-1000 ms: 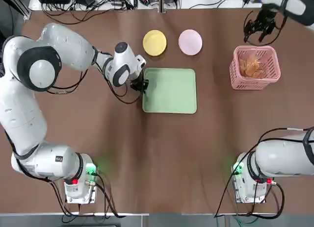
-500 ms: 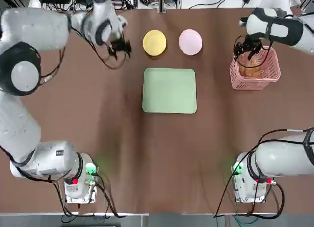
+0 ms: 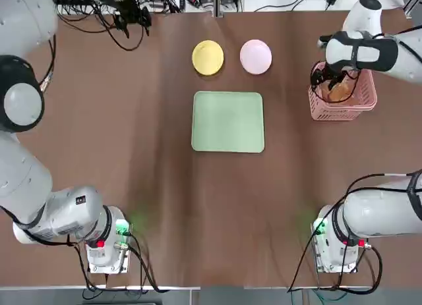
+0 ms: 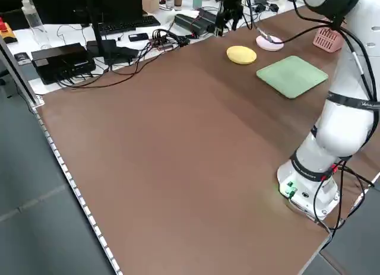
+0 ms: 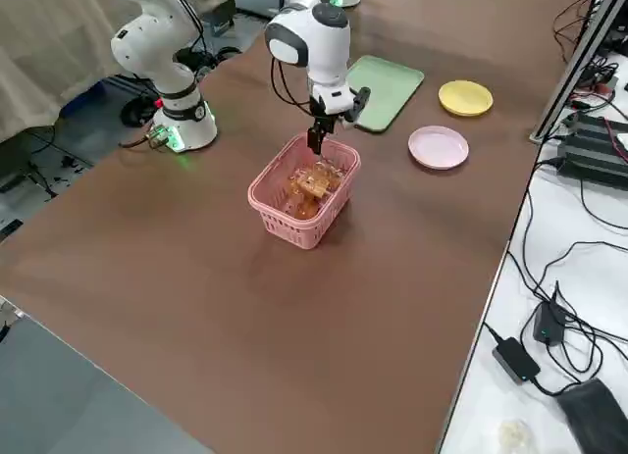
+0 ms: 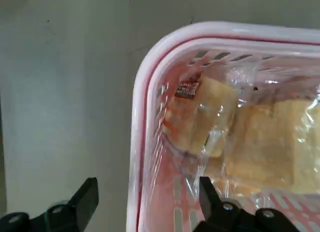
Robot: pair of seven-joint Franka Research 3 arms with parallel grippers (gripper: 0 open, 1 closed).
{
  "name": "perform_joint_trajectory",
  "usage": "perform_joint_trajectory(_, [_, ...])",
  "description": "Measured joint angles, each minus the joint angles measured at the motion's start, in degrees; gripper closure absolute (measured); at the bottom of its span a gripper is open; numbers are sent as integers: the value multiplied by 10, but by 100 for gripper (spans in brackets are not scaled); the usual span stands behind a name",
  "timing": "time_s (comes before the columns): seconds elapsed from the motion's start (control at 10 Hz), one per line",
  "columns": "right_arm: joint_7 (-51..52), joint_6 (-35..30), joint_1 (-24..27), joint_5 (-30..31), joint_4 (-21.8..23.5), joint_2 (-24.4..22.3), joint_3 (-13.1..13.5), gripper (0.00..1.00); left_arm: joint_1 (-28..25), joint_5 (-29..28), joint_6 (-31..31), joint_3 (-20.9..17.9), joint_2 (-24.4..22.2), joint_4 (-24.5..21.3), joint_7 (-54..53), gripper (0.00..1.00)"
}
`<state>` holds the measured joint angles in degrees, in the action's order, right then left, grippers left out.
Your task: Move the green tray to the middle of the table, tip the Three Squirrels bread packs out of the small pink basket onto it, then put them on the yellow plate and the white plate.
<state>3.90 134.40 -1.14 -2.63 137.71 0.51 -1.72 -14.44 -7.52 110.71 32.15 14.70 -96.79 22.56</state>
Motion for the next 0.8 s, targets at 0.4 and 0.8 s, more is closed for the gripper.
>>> perform_joint_trajectory(0.4, [0, 22, -8, 0, 0, 30, 0, 17, -71, 9, -99, -5, -16, 96, -68, 0])
perform_joint_trajectory(0.8, [0, 16, -8, 0, -5, 31, 1, 22, -90, 13, -105, -7, -17, 141, -74, 0])
